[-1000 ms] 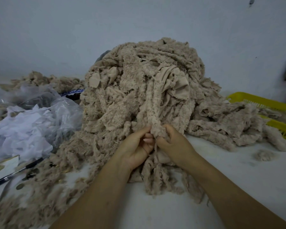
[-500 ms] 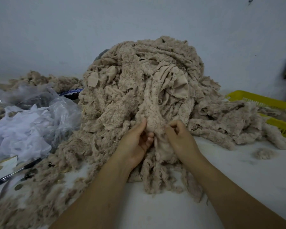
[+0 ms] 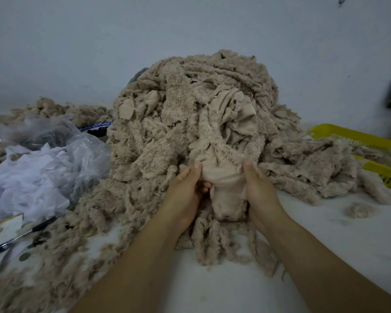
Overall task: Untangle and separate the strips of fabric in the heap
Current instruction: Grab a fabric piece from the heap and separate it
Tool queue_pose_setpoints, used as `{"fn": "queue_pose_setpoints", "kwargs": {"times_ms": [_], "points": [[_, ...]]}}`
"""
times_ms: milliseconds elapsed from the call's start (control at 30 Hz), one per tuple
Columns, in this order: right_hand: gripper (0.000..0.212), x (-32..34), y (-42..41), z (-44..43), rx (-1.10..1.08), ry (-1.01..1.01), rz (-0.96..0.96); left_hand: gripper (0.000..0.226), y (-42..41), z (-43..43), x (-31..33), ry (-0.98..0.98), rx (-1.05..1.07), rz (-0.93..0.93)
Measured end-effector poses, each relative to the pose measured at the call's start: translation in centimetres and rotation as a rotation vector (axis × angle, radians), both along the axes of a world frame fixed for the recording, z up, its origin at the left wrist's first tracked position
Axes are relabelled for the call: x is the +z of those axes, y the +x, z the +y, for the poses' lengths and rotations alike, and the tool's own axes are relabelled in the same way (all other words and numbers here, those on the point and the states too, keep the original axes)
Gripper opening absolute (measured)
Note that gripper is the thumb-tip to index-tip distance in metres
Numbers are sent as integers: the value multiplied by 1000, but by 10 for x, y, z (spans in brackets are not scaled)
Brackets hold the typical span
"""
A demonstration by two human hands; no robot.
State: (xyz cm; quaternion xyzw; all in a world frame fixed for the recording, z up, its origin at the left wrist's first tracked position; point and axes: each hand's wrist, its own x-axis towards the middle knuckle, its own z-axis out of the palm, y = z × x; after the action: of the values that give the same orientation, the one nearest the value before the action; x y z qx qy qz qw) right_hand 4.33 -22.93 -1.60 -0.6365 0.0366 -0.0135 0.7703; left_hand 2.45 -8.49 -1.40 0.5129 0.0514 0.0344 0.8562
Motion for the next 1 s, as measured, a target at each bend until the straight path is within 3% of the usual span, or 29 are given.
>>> {"fn": "queue_pose_setpoints", "kwargs": {"times_ms": [100, 267, 400, 533, 633, 733, 867, 1000], "points": [[44, 0, -1, 4, 25, 54, 5, 21, 0, -1, 2, -81, -44, 57], [34, -2, -1, 2, 79, 37, -23, 54, -6, -3, 6, -91, -202, 20], [30, -5, -2, 7, 107, -46, -73, 44, -9, -3, 7, -104, -252, -11], [37, -11, -5, 15, 210, -251, -189, 35, -9, -5, 1, 127, -141, 9], [32, -12, -2, 17, 201, -308, -193, 19, -10, -10, 1, 162, -96, 22], [21, -10, -8, 17, 241, -478, -270, 20, -7, -7, 5, 71, -57, 57], [35, -5, -17, 24, 303, -594, -385, 17, -2, -4, 5, -76, 20, 160], [49, -5, -21, 19, 369, -602, -409, 34, 10, 19, 6, -301, 119, 239]]}}
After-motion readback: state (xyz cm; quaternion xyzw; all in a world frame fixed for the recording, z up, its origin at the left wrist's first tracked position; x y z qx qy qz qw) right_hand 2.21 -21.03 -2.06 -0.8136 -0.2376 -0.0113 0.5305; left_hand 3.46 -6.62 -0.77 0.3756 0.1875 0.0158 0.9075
